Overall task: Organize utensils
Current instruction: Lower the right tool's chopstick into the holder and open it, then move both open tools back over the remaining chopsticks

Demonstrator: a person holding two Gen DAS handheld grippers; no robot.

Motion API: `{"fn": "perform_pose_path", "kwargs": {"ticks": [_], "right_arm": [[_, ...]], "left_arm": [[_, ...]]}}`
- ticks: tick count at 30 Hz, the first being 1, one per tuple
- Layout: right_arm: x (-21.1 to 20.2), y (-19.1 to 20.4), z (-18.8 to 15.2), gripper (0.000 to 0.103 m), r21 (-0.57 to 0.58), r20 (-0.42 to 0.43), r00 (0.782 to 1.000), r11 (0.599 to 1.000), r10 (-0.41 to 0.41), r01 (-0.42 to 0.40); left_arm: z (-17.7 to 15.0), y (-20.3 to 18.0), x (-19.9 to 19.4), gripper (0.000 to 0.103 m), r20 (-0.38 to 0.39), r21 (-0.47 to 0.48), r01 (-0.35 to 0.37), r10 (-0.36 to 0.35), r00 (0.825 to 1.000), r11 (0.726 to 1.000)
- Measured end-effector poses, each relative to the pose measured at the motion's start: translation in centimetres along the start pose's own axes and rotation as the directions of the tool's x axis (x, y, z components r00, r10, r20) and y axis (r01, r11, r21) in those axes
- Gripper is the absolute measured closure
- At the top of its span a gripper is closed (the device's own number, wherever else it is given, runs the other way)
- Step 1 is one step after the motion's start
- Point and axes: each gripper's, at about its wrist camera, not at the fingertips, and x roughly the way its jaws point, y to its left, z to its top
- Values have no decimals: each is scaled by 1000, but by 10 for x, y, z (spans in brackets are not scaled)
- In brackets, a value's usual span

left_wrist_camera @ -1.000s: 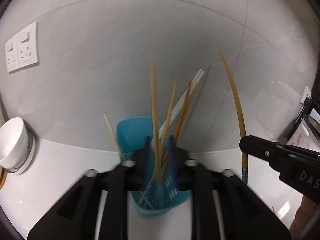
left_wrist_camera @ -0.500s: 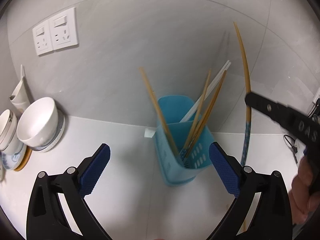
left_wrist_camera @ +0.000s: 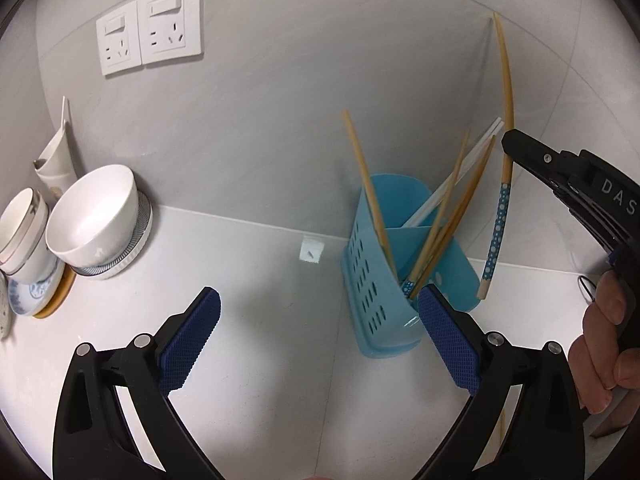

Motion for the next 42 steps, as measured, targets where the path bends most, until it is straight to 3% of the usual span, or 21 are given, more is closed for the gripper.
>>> {"fn": "perform_pose_path", "kwargs": {"ticks": [11, 23, 28, 29, 31, 37, 40, 42], "right_arm": [[23, -2, -19, 96, -49, -17, 999, 998, -38, 38], [38, -2, -41, 96, -79, -103, 993, 995, -66, 58], [37, -1, -43, 91, -95, -127, 989, 993, -79, 67], [36, -1, -43, 88, -96, -128, 988, 993, -81, 69], [31, -1, -41, 66, -92, -127, 988, 993, -91, 80], [7, -8, -40, 25, -96, -139, 982, 988, -131, 119], [-8, -16, -42, 11, -90, -154, 976, 986, -154, 141], [-21, -24, -45, 8, -89, -168, 970, 983, -173, 160]], "left_arm": [[1, 9, 7, 6, -7, -15, -11, 11, 1000, 1000], [3, 15, 17, 6, -24, -39, -32, 31, 999, 999], [4, 15, 17, 6, -23, -42, -35, 34, 999, 999], [4, 15, 17, 6, -23, -42, -38, 37, 999, 998], [3, 14, 15, 6, -22, -40, -38, 37, 999, 998], [1, 10, 8, 6, -14, -35, -35, 34, 999, 999], [-2, 4, 2, 6, -9, -28, -32, 32, 999, 999], [-5, 0, -1, 6, -9, -23, -28, 28, 1000, 999]]}}
